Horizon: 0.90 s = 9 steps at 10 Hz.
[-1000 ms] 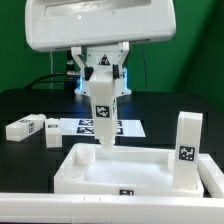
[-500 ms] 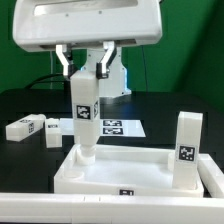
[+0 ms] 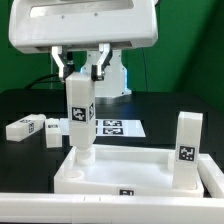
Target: Assemble desk
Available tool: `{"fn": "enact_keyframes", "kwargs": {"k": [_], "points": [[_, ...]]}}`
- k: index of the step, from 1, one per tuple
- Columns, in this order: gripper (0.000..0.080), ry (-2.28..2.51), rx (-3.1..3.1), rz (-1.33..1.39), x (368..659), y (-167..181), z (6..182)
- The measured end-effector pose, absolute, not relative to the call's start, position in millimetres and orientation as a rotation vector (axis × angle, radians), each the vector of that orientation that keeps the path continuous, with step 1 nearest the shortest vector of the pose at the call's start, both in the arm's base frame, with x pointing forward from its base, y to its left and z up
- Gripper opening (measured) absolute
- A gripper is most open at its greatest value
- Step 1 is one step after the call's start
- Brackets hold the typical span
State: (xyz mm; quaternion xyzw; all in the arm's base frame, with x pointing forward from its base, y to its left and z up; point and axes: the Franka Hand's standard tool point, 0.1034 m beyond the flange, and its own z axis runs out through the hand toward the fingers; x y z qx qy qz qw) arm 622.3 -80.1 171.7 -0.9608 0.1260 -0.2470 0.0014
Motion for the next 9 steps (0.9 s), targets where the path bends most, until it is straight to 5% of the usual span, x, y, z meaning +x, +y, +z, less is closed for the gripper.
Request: {"fn": "enact_keyframes", "kwargs": {"k": [9], "points": [[0.0291, 0.382, -3.036, -0.722, 626, -76, 145.4]]}}
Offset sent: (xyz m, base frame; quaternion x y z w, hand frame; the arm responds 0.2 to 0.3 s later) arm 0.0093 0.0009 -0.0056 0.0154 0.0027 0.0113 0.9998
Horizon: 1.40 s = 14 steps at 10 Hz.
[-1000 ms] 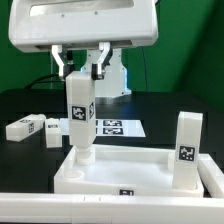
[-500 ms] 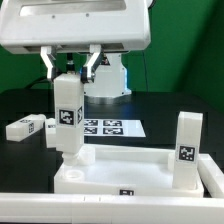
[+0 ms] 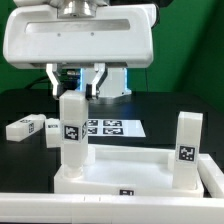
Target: Assemble desk
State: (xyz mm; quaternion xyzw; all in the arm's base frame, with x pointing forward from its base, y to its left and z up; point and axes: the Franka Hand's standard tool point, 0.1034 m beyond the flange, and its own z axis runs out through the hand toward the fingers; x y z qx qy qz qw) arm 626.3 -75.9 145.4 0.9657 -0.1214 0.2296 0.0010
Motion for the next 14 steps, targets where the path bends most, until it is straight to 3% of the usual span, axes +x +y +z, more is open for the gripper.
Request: {"fn": "enact_keyframes", "kwargs": {"k": [6, 14], "points": [[0.0291, -0.381, 3.032, 0.701, 622.6, -76.8, 135.8], [0.0294, -0.368, 2.967, 0.820, 625.1, -79.2, 135.8]]}}
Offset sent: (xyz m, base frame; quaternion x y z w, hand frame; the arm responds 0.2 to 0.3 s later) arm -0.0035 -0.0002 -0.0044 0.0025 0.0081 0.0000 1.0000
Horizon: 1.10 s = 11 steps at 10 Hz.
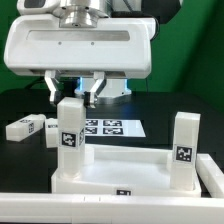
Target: Assemble desk
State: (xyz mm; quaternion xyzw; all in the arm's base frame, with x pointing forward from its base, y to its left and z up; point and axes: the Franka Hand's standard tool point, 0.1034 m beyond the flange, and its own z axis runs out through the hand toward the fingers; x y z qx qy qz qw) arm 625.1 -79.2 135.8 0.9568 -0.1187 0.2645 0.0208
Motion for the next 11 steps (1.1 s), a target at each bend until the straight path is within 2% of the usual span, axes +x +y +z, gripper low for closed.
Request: {"fn": "enact_keyframes", "kwargs": {"k": [1, 2, 3, 4, 6, 9, 11], "points": [[0.0506, -0.368, 2.967, 0.820, 625, -79, 135.8], [0.0506, -0.368, 2.967, 0.820, 625, -79, 135.8], [0.0617, -0.368, 2.967, 0.820, 625, -79, 135.8], [0.0645, -0.368, 2.967, 0.820, 625, -79, 135.8], [0.0648, -0.370, 2.967, 0.818, 626, -83, 139.3], [0.0649, -0.384, 2.994, 0.797, 627, -85, 159.5], [0.0649, -0.384, 3.007, 0.773, 626, -83, 157.3]]}}
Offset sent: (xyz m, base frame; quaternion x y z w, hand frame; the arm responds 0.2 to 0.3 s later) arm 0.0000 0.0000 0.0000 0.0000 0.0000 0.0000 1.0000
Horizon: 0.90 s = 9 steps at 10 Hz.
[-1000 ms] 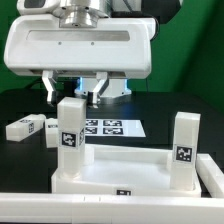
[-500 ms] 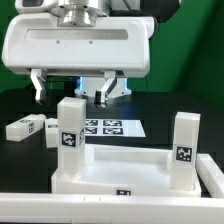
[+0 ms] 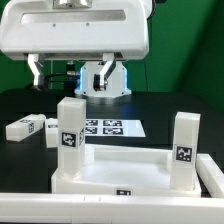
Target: Assemble desk
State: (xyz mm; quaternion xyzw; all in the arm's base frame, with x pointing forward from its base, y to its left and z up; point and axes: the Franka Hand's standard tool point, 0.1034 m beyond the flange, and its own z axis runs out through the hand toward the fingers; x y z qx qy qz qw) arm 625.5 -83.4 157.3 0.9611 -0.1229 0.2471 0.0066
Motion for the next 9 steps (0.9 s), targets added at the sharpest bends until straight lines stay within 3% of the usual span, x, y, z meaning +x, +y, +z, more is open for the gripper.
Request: {"fn": "enact_keyframes", "kwargs": {"k": [6, 9], "points": [[0.0649, -0.382, 3.216, 0.171, 622, -78, 131.6], [0.0649, -0.370, 3.240, 0.056, 624, -76, 130.3]]}}
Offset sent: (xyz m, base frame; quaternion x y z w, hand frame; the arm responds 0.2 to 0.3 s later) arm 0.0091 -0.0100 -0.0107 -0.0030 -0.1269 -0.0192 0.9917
